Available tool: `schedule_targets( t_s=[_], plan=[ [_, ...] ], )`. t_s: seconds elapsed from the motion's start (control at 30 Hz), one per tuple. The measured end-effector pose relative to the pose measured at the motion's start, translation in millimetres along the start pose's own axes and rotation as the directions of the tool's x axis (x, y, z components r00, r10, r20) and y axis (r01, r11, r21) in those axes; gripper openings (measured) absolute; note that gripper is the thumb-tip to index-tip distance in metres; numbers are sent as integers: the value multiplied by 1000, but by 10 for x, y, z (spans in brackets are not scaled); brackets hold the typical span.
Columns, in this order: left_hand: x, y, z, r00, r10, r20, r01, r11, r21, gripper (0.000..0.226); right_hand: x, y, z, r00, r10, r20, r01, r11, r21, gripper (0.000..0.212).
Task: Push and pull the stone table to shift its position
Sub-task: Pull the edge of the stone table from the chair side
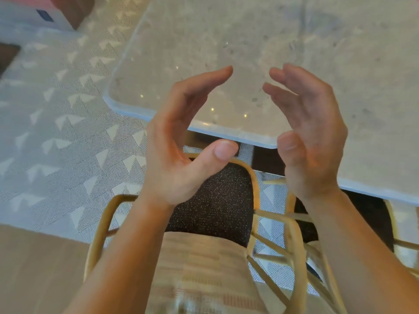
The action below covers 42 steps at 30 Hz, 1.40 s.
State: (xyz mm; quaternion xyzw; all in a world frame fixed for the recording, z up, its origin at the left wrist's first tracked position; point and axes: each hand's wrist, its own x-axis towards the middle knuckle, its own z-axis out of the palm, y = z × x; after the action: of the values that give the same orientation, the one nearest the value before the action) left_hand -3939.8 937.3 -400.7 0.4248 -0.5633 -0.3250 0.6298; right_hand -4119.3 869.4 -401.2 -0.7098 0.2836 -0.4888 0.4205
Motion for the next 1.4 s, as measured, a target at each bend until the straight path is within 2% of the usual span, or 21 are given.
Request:
schedule_targets(
  t_s=[0.13, 0.33, 0.47, 0.53, 0.6, 0.63, 0.7, 0.73, 0.77, 0.83, 0.9, 1.0, 1.13, 1.23, 1.33, 1.4],
  plan=[
    [-88, -529, 58, 999, -48, -18, 48, 999, -26, 72, -106, 477, 213, 998, 60, -11, -59, 998, 19, 83],
    [-355, -1230, 114, 978, -190, -89, 188, 982, -28, 55, -488, 1141, 411, 963, 257, -77, -249, 964, 98, 78],
    [-468, -1548, 68, 941, -283, -184, 282, 959, -29, 60, -622, 1482, 483, 941, 306, -144, -291, 949, 120, 65],
    [-474, -1713, 42, 901, -369, -230, 364, 929, -67, 53, -673, 1651, 525, 912, 367, -182, -345, 928, 142, 66],
    [-476, -1876, 31, 809, -517, -281, 512, 853, -95, 46, -709, 1797, 579, 837, 507, -207, -481, 861, 166, 73],
    [-478, -1966, 22, 740, -599, -306, 592, 796, -127, 47, -718, 1873, 605, 771, 599, -218, -563, 800, 206, 75],
    [-432, -2129, -26, 582, -745, -327, 688, 665, -290, 58, -701, 2032, 640, 583, 788, -196, -681, 607, 410, 72],
    [-374, -2198, -69, 518, -794, -318, 691, 607, -393, 61, -662, 2094, 647, 491, 858, -150, -686, 487, 540, 69],
    [-291, -2257, -111, 476, -823, -311, 667, 568, -482, 60, -609, 2153, 646, 429, 897, -107, -654, 390, 648, 65],
    [-89, -2369, -203, 454, -831, -321, 571, 549, -611, 46, -469, 2263, 612, 377, 922, -88, -517, 288, 806, 62],
    [124, -2470, -271, 448, -827, -340, 455, 539, -709, 33, -302, 2363, 548, 366, 922, -122, -356, 260, 897, 57],
    [387, -2614, -278, 444, -828, -342, 298, 496, -815, 31, -107, 2473, 478, 401, 904, -147, -220, 251, 943, 48],
    [483, -2748, -227, 425, -827, -368, 225, 491, -842, 24, -92, 2543, 480, 406, 901, -151, -165, 235, 958, 46],
    [453, -2795, -233, 440, -812, -383, 213, 509, -834, 20, -110, 2560, 472, 402, 901, -160, -158, 240, 958, 38],
    [449, -2824, -246, 453, -800, -393, 200, 521, -830, 23, -102, 2555, 475, 400, 901, -166, -148, 242, 959, 32],
    [453, -2836, -250, 464, -796, -388, 187, 516, -836, 33, -90, 2549, 480, 406, 897, -172, -137, 246, 960, 26]
  ],
)
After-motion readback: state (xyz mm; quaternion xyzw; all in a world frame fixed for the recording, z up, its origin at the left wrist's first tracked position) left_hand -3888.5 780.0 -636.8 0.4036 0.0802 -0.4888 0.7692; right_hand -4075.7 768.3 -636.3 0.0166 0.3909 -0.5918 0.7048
